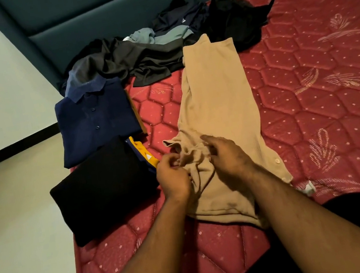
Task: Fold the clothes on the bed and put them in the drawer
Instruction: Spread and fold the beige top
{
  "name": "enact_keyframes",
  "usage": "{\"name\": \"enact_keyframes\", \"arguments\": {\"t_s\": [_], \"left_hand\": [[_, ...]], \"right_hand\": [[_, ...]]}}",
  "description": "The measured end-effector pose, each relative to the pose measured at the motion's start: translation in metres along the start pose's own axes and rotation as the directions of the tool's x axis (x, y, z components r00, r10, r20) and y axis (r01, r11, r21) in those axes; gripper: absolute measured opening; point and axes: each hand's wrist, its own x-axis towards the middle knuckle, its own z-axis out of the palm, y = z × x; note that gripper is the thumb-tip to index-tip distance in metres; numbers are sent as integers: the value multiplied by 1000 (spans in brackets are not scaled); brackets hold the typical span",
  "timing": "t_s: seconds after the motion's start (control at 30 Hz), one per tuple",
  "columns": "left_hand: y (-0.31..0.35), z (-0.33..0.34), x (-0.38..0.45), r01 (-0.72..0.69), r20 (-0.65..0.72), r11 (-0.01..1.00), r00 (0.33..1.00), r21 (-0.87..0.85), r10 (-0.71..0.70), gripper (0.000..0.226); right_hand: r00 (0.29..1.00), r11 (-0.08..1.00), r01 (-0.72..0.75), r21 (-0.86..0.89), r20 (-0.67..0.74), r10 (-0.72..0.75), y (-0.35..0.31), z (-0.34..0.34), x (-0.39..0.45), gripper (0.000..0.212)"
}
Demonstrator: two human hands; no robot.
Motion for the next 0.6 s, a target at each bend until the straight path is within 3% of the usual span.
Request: {"name": "enact_keyframes", "arguments": {"t_s": [0.07, 0.13, 0.2, 0.27, 0.33, 0.4, 0.43, 0.5, 0.6], "left_hand": [[2, -6, -5, -60, -71, 998, 996, 14, 61, 36], [4, -5, -16, -297, 56, 948, 955, 115, 292, 31], [-1, 0, -23, -412, 180, 884, 908, 221, 378, 31], [-11, 2, -20, -323, 179, 890, 944, 322, 278, 39], [-17, -1, -11, -191, 100, 935, 981, 298, 169, 28], [-18, -5, -3, -10, -19, 992, 1000, 128, 12, 9], [-14, -7, -1, 108, -59, 993, 992, -53, -111, 5], [-5, -11, 1, 317, -10, 825, 931, -468, -364, 11], [-3, -16, 3, 399, 157, 529, 882, -749, -444, 17]], "right_hand": [[1000, 1000, -26, 15, -11, 26, 3, -5, 3, 54], [1000, 999, -20, 47, 3, 20, 4, -6, 5, 43], [999, 998, -3, 66, 45, 0, 2, -5, 6, 32], [997, 999, 21, 42, 67, -24, 1, -4, 6, 31], [993, 994, 91, -58, 77, -86, 0, -5, 7, 52], [980, 973, 169, -159, 129, -149, -4, -2, 12, 74], [972, 963, 192, -188, 169, -161, -7, -1, 16, 81], [961, 961, 192, -199, 237, -143, -10, 3, 22, 81], [964, 970, 169, -177, 236, -125, -9, -5, 23, 55]]}}
